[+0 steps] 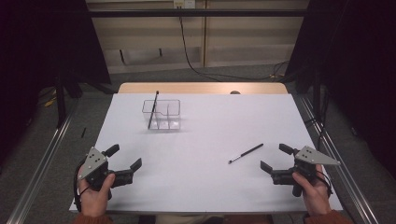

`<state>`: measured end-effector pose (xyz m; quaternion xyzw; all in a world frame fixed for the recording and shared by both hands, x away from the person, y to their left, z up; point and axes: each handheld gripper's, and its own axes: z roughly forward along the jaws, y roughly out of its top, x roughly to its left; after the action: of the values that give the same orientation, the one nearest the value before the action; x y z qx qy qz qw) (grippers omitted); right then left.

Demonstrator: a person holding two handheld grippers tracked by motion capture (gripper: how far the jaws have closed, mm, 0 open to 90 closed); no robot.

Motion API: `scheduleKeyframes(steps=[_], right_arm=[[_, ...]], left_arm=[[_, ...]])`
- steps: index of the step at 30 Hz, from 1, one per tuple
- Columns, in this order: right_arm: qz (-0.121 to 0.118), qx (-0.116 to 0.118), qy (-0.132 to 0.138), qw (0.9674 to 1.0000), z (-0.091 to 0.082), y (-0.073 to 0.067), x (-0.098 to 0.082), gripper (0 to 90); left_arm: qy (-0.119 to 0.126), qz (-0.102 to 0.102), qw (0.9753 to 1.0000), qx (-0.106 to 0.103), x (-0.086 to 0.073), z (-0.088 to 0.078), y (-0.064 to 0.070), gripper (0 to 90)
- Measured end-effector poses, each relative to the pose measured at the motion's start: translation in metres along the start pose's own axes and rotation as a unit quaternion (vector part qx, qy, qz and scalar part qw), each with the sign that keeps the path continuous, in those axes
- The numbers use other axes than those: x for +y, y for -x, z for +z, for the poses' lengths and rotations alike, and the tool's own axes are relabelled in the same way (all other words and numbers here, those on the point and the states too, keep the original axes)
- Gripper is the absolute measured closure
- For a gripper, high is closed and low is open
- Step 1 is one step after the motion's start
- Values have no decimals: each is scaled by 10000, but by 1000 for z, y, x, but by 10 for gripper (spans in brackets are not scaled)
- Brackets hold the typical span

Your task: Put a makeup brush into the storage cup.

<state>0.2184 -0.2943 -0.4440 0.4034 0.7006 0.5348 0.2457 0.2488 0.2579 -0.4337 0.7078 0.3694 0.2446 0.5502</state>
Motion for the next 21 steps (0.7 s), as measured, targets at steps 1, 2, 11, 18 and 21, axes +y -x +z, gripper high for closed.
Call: scheduleKeyframes(steps=[1,2,11,18,21], right_arm=[[-50,-5,7,10000,2,0,1,0],[-93,4,-4,10000,3,0,2,0],[-203,-12,-53,9998,9,8,12,0],[-121,-80,-56,9999,14,16,24,0],[-117,-120,-52,9998,18,20,30,0]], left_arm=[[7,34,10000,4,0,0,0,35],[17,29,10000,13,0,0,0,34],[3,82,10000,-12,1,0,-1,32],[-39,102,9999,-70,1,1,0,33],[-42,98,9999,-63,1,2,-1,33]])
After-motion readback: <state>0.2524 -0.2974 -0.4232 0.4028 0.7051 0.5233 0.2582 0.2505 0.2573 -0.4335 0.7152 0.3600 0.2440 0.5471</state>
